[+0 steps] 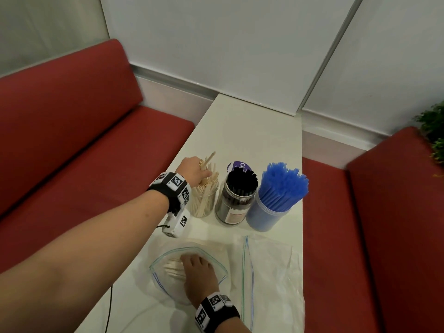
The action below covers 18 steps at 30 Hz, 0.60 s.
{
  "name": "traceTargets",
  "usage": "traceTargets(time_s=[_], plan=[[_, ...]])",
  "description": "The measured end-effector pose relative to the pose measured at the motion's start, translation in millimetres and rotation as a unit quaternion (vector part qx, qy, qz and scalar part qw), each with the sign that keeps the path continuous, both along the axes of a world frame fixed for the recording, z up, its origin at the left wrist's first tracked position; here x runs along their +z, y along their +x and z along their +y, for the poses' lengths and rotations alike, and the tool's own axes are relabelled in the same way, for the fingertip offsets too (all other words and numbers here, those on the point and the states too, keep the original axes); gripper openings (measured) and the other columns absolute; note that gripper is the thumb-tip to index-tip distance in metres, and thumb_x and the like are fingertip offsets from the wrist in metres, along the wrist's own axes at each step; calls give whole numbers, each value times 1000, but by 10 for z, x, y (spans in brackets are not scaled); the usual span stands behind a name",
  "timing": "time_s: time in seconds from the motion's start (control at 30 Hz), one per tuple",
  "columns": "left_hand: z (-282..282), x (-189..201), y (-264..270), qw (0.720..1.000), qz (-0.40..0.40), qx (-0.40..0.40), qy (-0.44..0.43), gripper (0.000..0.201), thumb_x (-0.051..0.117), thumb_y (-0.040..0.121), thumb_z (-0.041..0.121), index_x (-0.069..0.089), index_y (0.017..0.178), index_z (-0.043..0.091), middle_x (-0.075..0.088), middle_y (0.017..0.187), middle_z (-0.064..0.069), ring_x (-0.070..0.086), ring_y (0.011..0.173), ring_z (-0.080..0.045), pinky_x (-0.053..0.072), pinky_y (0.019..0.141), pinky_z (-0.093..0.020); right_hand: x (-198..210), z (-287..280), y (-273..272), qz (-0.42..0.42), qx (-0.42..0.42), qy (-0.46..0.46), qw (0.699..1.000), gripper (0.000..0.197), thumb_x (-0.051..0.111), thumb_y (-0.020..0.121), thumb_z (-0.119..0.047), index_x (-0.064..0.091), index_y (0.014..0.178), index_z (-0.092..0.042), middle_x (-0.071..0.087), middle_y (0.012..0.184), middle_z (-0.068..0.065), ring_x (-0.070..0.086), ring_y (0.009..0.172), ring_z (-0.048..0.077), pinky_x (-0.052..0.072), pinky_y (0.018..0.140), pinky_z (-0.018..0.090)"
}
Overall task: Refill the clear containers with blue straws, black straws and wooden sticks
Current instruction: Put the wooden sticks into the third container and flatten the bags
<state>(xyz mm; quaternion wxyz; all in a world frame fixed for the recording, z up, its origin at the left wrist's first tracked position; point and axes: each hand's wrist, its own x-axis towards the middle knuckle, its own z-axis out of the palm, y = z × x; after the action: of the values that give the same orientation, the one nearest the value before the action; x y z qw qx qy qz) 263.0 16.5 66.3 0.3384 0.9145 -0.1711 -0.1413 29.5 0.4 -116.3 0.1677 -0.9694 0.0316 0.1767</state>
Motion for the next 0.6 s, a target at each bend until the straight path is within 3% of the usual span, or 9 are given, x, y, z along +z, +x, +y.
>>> traceTargets(time_s=[0.17,0.27,0.37,0.43,0.53,0.6], plan=[[-52,-18,-8,986,-19,67,-149,22,73,85,30,70,86,8,62,75,2,58,67,-10,44,62,-23,49,15,57,33,28,-46,998,45,49,94,-4,44,138,-8,44,145,22,42,134,41,34,110,52],[-25,-64,-12,993,3,45,-107,17,76,82,28,69,81,12,64,75,4,61,72,-13,44,61,-21,59,25,57,34,19,-42,998,46,50,94,-3,43,140,-8,43,146,21,41,135,40,34,111,52],[33,-54,-9,1000,-11,-21,-1,31,76,82,35,68,85,5,69,83,-7,63,79,-21,49,71,-32,74,23,48,33,15,-36,999,46,48,95,-3,43,140,-9,43,147,20,40,136,40,33,112,52],[37,9,4,998,-39,-4,-40,38,74,83,39,67,87,2,66,80,-7,62,74,-23,50,72,-36,77,15,45,34,15,-34,999,45,48,95,-4,43,140,-9,43,146,20,40,136,40,33,112,51],[3,108,40,991,-82,38,-102,33,68,88,35,67,90,2,63,73,8,64,69,-18,56,75,-36,99,13,33,37,18,-30,999,44,46,95,-5,44,139,-8,44,146,21,40,136,40,32,112,52],[-2,134,53,992,-66,35,-105,31,62,93,35,68,90,4,69,77,0,67,69,-22,58,74,-38,102,18,34,37,18,-29,999,43,45,96,-4,44,139,-8,45,146,21,41,135,40,33,111,51]])
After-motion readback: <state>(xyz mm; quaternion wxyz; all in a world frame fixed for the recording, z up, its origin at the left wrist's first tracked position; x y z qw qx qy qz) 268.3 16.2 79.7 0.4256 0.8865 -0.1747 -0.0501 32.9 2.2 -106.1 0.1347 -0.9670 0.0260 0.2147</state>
